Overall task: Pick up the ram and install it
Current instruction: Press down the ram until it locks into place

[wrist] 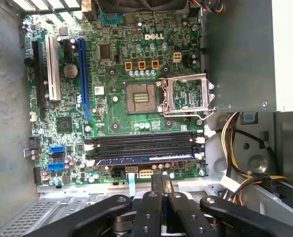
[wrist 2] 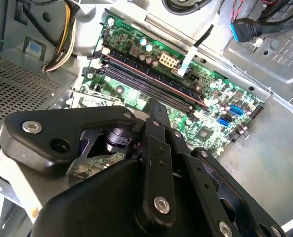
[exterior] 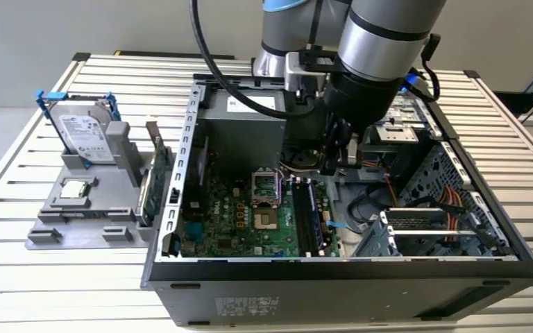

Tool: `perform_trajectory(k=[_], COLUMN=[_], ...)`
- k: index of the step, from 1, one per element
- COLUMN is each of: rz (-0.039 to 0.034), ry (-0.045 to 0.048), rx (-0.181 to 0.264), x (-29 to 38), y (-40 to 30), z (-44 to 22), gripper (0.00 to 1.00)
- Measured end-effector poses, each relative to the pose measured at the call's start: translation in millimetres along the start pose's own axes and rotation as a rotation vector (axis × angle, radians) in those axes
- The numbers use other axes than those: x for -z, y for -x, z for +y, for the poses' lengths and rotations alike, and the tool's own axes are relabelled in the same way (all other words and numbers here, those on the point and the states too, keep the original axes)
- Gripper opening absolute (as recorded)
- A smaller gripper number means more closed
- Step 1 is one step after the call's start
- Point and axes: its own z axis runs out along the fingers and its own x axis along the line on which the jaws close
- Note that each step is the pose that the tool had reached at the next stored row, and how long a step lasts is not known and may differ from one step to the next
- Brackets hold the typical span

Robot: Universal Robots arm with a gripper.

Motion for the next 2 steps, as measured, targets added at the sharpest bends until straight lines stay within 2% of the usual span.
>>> perform_trajectory(k=[2], rz=[0.0001], ry=[0.0], rx=[0.0], x=[0.0], y=[0.0], z=[0.0], gripper=[0.0])
